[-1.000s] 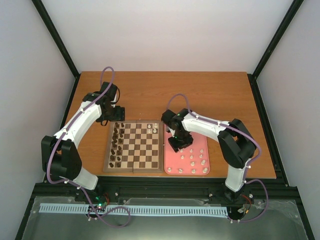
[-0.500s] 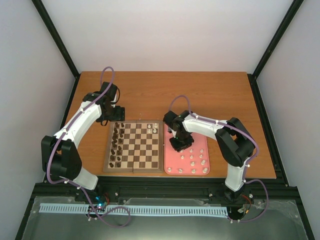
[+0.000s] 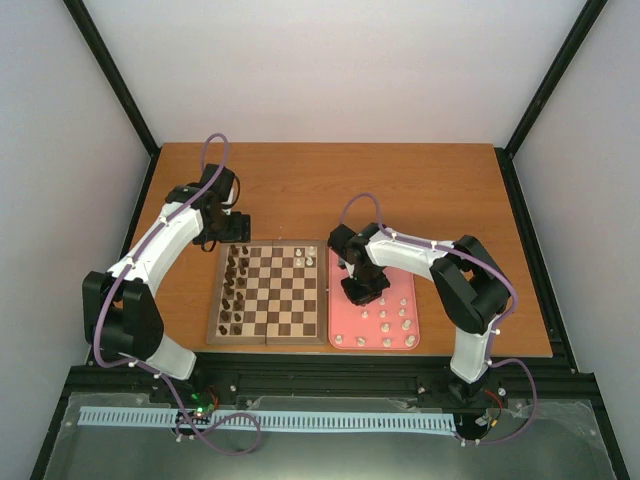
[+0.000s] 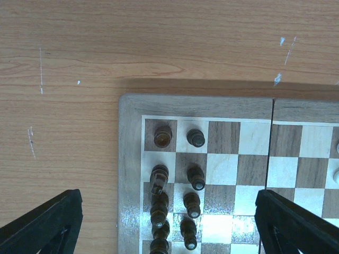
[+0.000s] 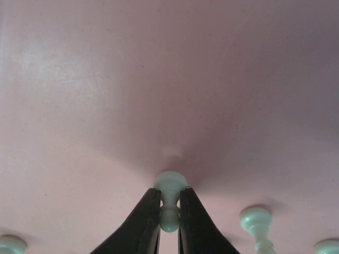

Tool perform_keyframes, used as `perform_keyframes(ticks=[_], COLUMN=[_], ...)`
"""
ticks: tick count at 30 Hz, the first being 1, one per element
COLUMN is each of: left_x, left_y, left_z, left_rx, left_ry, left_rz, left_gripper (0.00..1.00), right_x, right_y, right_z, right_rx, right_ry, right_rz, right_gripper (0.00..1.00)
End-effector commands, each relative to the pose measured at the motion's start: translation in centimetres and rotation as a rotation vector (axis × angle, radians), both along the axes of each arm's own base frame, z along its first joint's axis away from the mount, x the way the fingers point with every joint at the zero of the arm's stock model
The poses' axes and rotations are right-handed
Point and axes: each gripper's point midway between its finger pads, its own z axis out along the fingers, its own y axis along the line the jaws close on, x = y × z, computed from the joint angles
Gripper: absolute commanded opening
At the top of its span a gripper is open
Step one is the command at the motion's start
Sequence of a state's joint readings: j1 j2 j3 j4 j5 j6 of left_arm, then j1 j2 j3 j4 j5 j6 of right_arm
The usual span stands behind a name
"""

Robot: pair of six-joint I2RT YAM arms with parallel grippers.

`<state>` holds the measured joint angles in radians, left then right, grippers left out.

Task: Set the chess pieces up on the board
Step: Pick up the chess piece from the storage box, then place the chess piece on the chessboard.

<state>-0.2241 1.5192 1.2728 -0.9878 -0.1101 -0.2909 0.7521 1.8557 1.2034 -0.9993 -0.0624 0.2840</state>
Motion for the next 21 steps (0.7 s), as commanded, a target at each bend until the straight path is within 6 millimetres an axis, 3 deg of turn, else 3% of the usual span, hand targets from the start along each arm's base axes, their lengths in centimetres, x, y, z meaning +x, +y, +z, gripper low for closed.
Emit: perform_keyframes(ticks=[1, 6, 13, 17, 21], left_x=[0.9, 1.0, 0.9, 0.9, 0.9], left_y=[-0.2, -0.2, -0.2, -0.2, -0.3], left_z=[1.2, 1.4, 1.5, 1.5, 1.5], left_rx=[-0.019, -0.02, -0.02, -0.019, -0.024], left_ry=[-0.035, -0.042, -0.044, -0.046, -0.044], left_rz=[-0.007, -0.006, -0.006, -0.007, -0.009], left_gripper=[1.0, 1.0, 1.0, 1.0, 1.0], right_x=[0.7, 1.5, 3.1, 3.7, 3.9], right_y=[-0.1, 0.2, 2.3, 5.2, 9.7], right_z=[1.1, 2.7, 6.7, 8.1, 8.6], right_rx=[0.006, 0.009, 0.059, 0.086, 0.147], right_ry=[-0.034, -0.062, -0.104, -0.124, -0.106], right_rz=[-0.012, 0.009, 0.039, 0.1, 0.175], right_gripper=[0.06, 0.03, 0.03, 0.03, 0.03])
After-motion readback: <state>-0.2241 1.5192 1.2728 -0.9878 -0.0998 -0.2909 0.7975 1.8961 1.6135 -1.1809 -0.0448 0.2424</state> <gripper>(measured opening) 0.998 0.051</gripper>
